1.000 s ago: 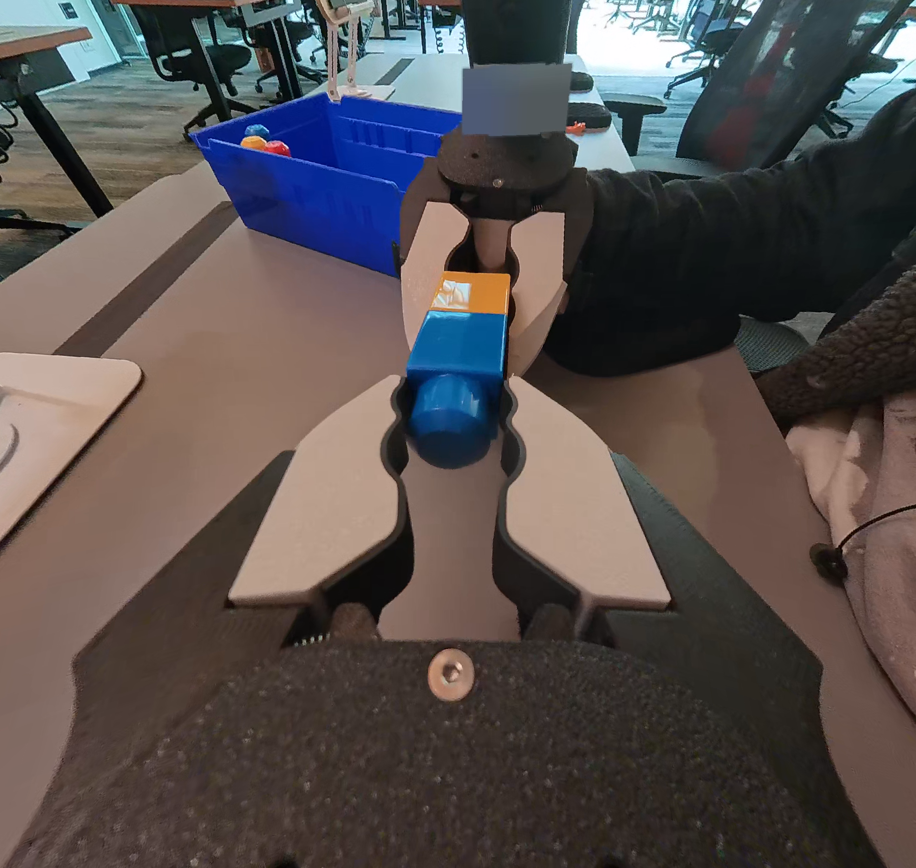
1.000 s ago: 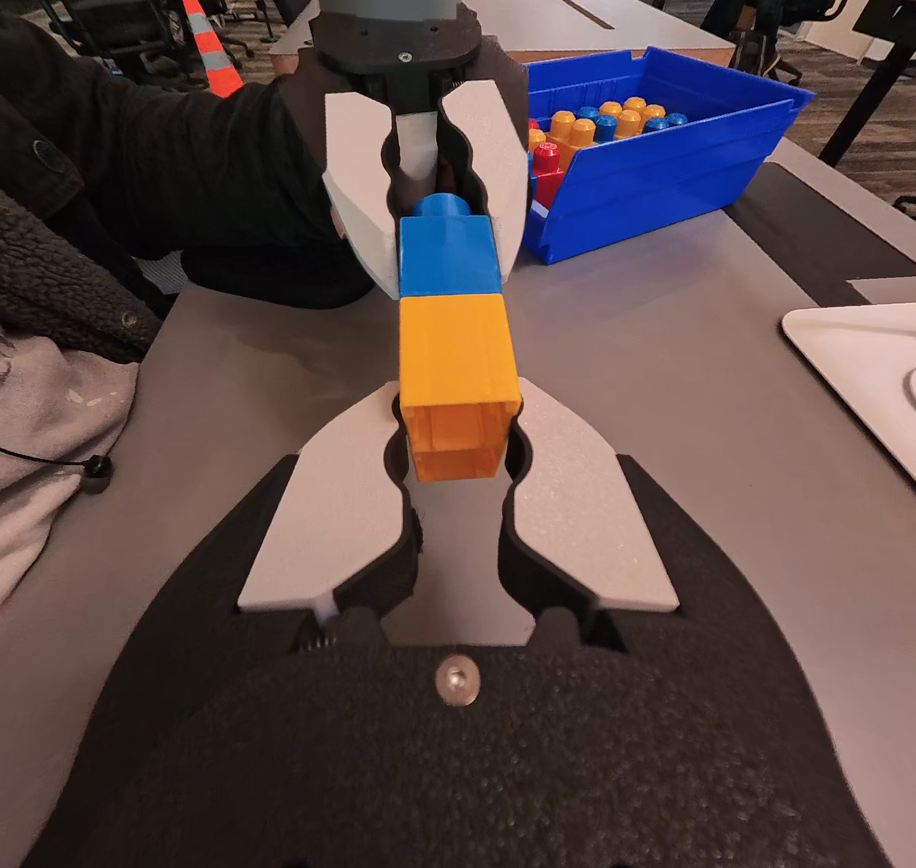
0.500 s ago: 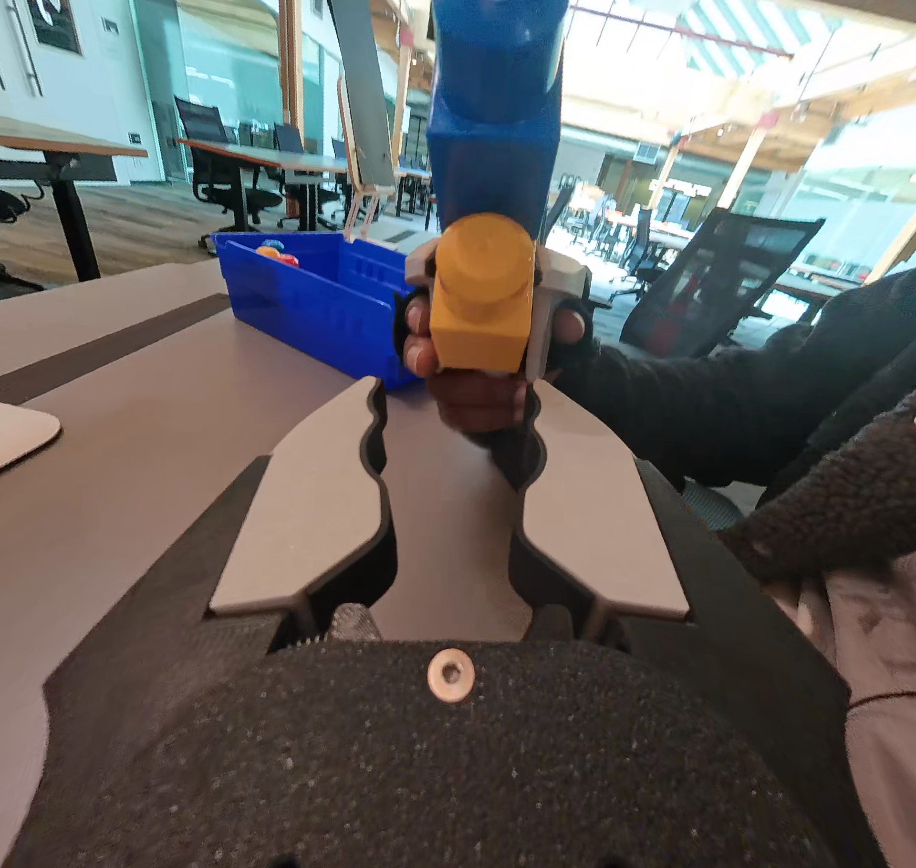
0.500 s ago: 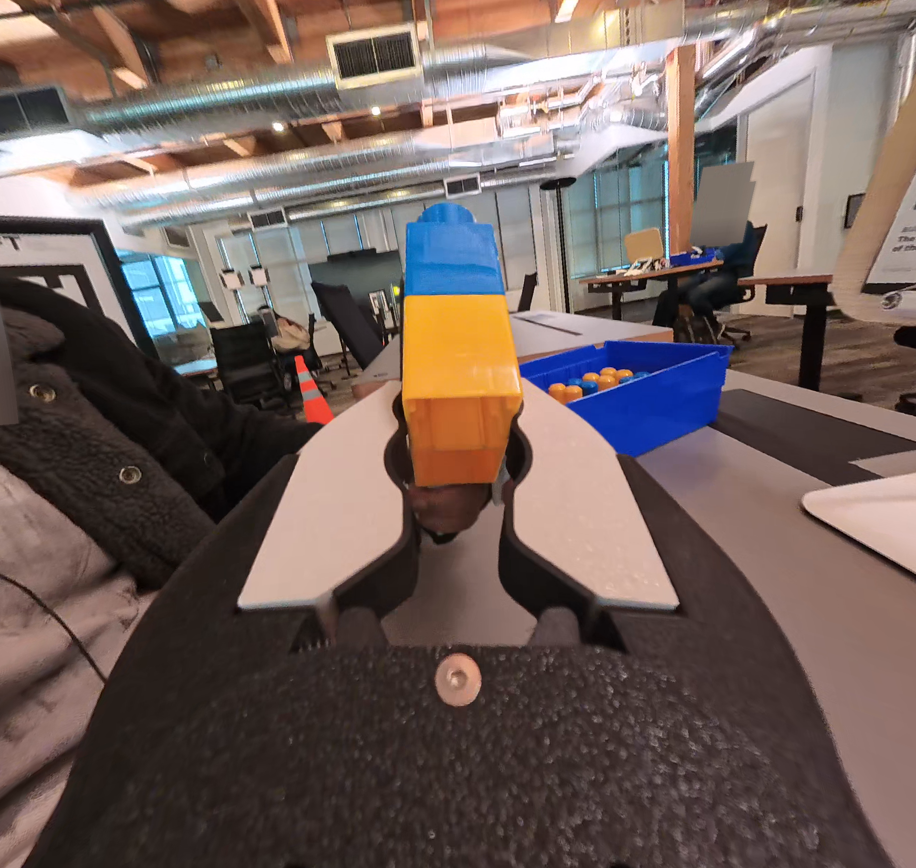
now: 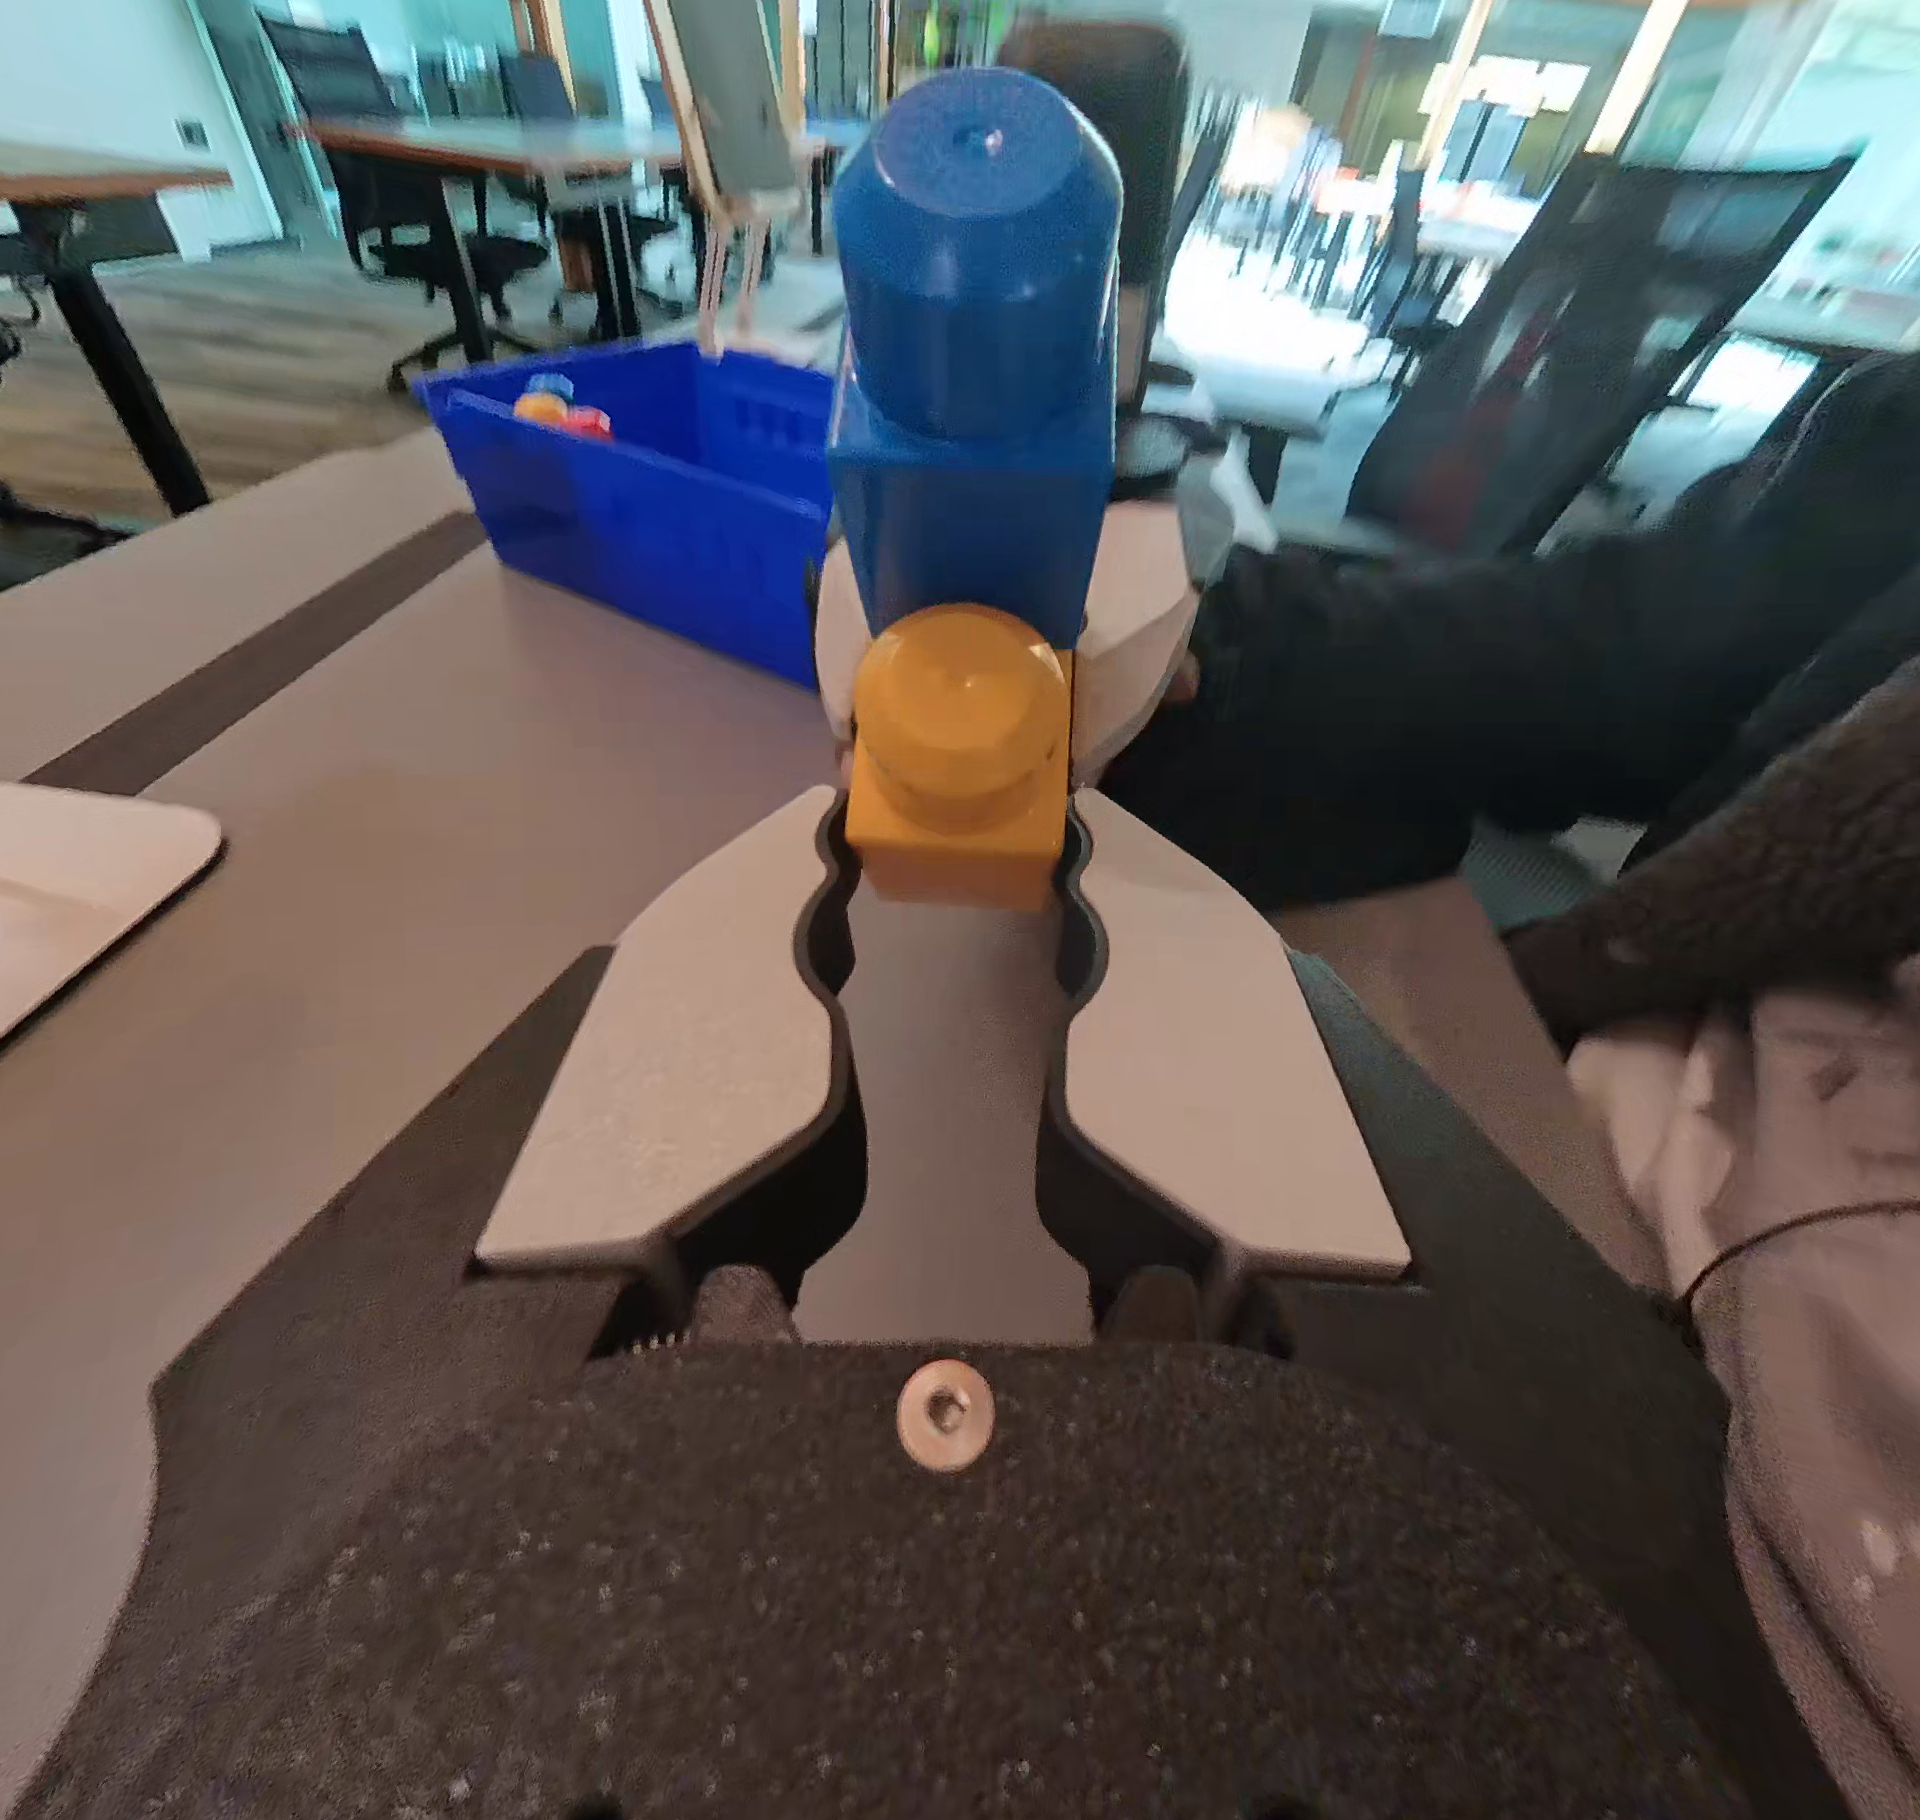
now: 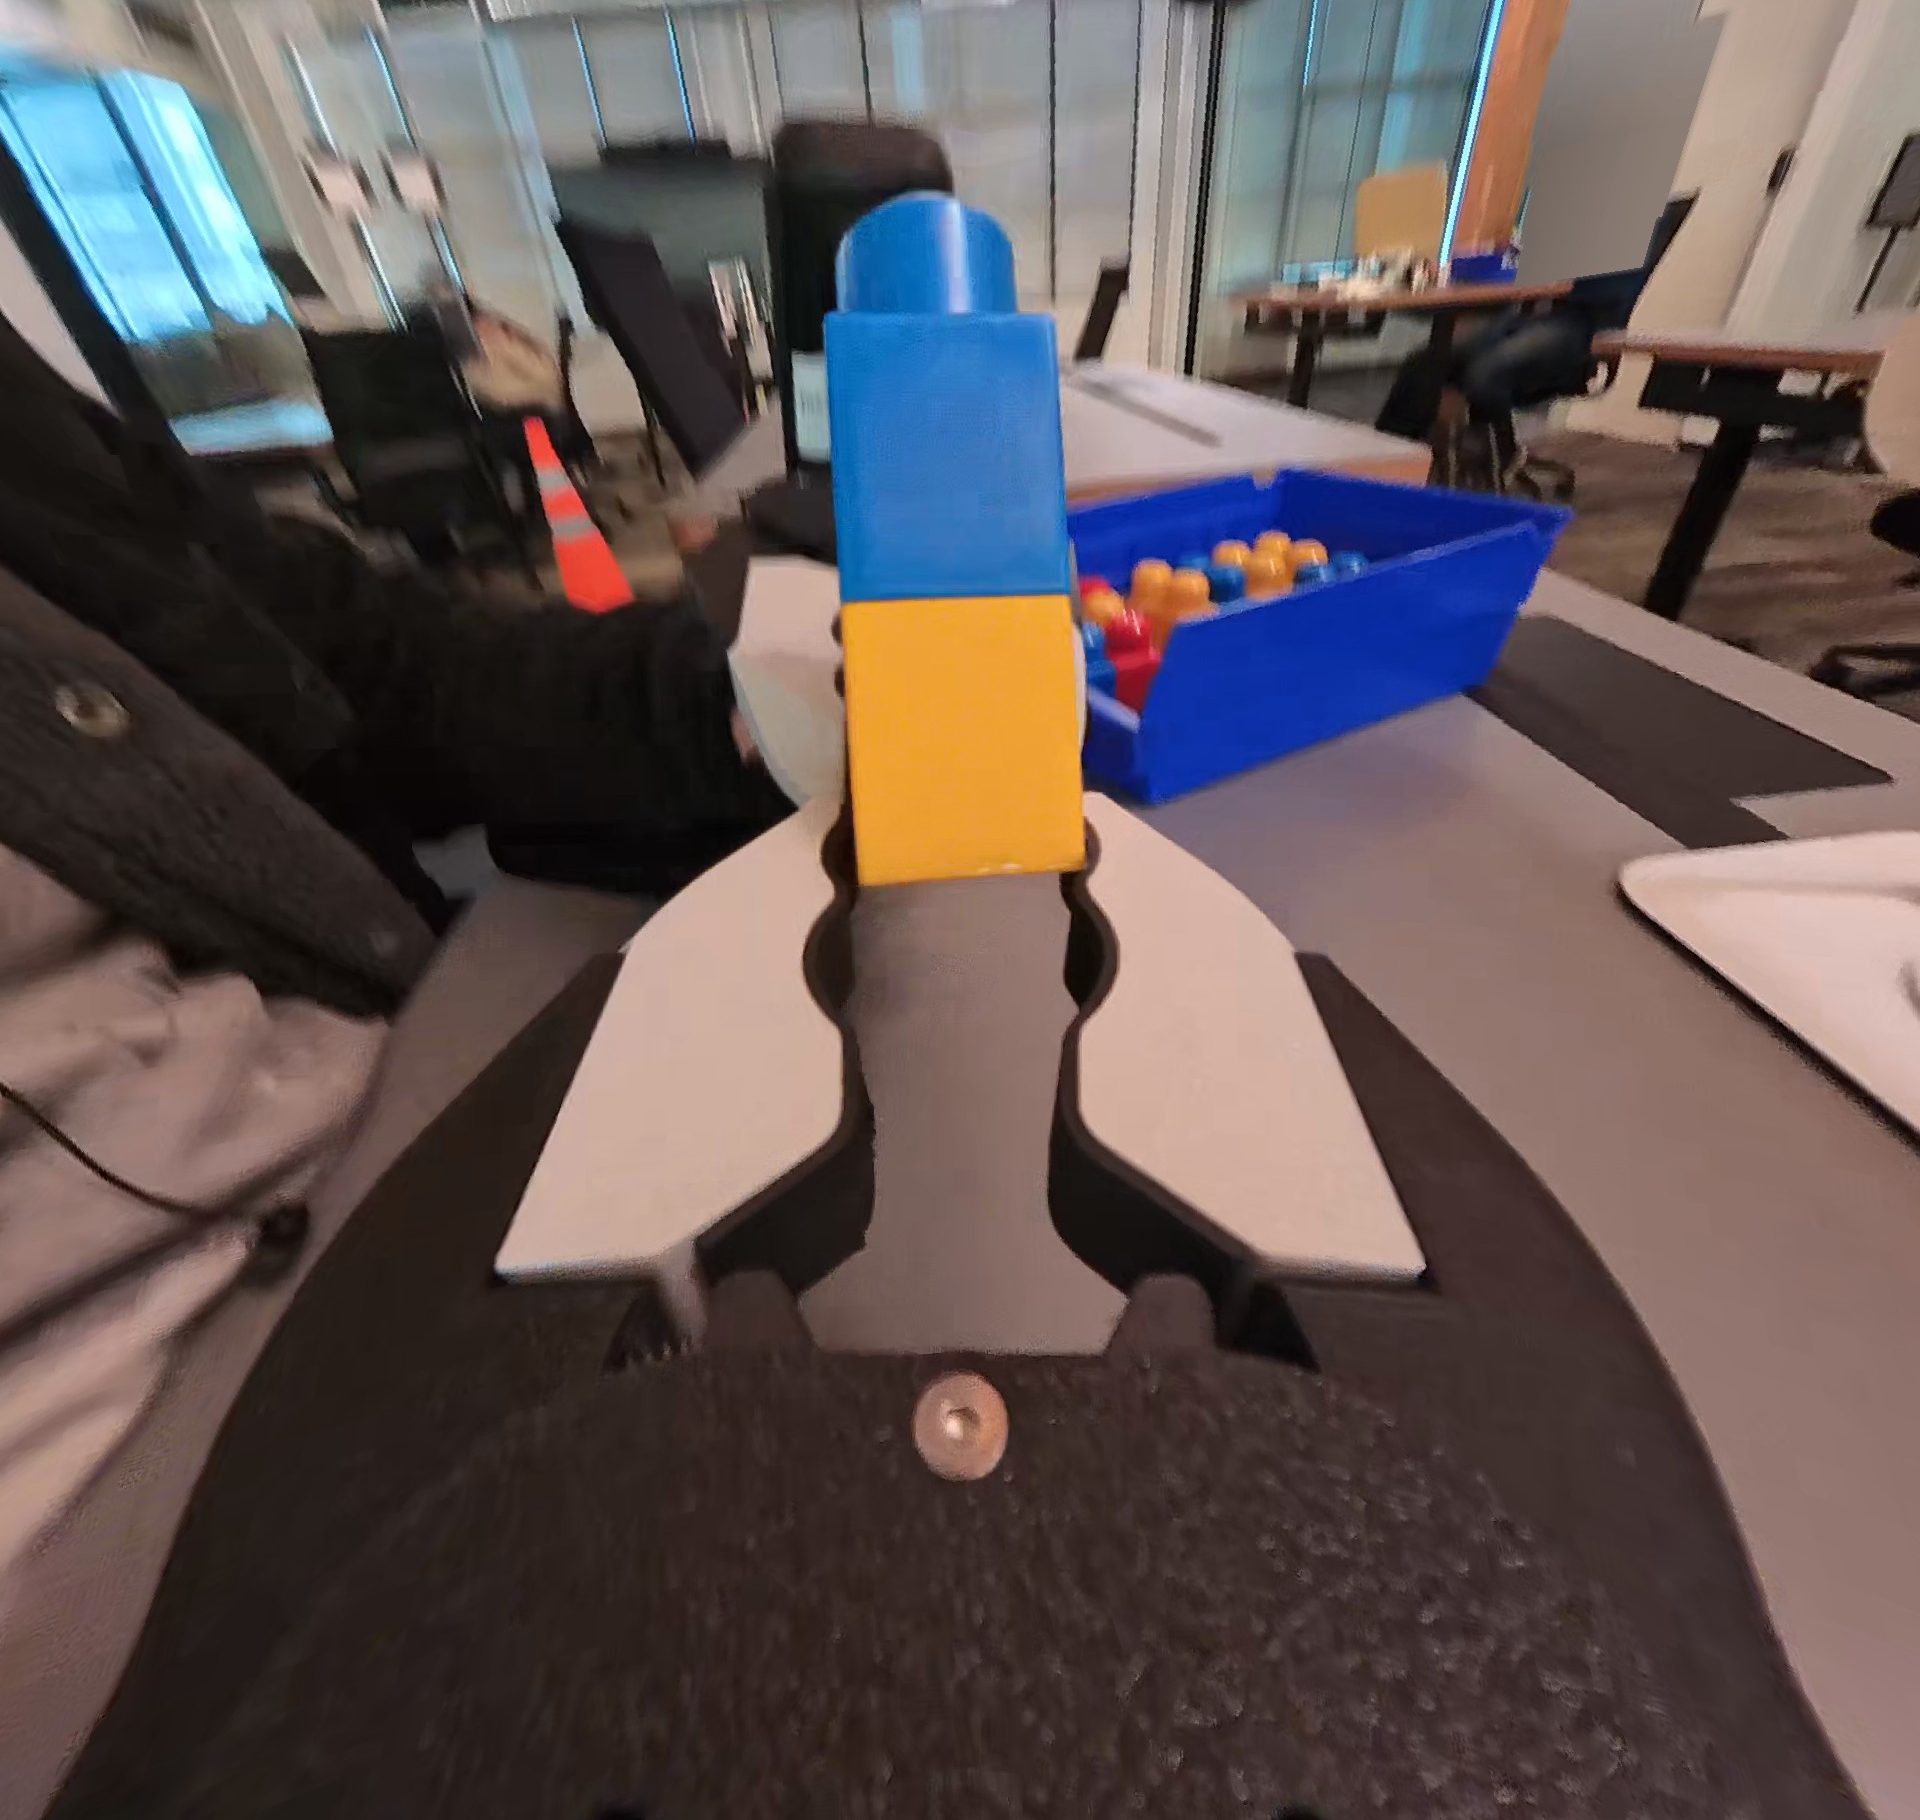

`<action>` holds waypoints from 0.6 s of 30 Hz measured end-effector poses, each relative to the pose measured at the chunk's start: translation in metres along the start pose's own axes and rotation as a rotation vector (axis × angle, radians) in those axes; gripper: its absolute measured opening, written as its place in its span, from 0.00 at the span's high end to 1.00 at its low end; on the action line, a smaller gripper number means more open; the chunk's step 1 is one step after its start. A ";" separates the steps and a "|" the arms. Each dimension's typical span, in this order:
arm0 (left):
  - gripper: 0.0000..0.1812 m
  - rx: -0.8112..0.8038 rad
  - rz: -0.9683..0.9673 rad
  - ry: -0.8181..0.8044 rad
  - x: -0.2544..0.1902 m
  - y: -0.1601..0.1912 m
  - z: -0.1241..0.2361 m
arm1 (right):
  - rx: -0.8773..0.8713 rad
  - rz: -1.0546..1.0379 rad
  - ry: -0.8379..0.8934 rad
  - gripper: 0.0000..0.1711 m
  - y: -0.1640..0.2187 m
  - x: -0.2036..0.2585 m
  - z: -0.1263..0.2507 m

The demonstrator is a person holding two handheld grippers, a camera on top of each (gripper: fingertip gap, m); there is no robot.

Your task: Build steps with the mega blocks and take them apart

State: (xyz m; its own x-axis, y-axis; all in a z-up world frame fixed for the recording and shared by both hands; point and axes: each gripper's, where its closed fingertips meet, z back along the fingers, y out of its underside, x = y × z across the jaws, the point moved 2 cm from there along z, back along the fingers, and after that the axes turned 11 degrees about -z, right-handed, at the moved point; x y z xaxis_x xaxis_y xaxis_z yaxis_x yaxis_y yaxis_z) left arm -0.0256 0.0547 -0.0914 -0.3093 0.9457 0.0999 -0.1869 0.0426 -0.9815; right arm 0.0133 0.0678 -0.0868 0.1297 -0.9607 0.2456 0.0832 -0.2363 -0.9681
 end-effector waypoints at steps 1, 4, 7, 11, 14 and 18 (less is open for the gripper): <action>0.80 0.059 -0.023 -0.002 0.001 0.006 0.002 | 0.052 0.031 0.024 0.78 0.004 -0.003 0.003; 0.80 0.257 -0.099 -0.024 0.004 0.032 0.004 | 0.151 0.098 0.087 0.76 0.009 -0.010 0.013; 0.80 0.397 -0.121 -0.015 0.001 0.053 0.000 | 0.191 0.128 0.104 0.76 0.008 -0.010 0.019; 0.80 0.543 -0.170 -0.008 -0.002 0.076 -0.004 | 0.233 0.171 0.107 0.76 0.008 -0.003 0.019; 0.80 0.590 -0.191 0.001 -0.006 0.083 -0.007 | 0.292 0.190 0.103 0.76 0.016 0.001 0.016; 0.80 0.629 -0.220 0.007 -0.008 0.088 -0.008 | 0.365 0.200 0.089 0.78 0.029 0.003 0.012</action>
State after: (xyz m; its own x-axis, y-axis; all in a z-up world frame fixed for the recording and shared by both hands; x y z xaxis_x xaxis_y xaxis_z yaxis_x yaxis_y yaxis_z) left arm -0.0324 0.0533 -0.1800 -0.1965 0.9385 0.2839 -0.7539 0.0405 -0.6557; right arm 0.0276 0.0596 -0.1136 0.0946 -0.9949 0.0344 0.4111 0.0075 -0.9116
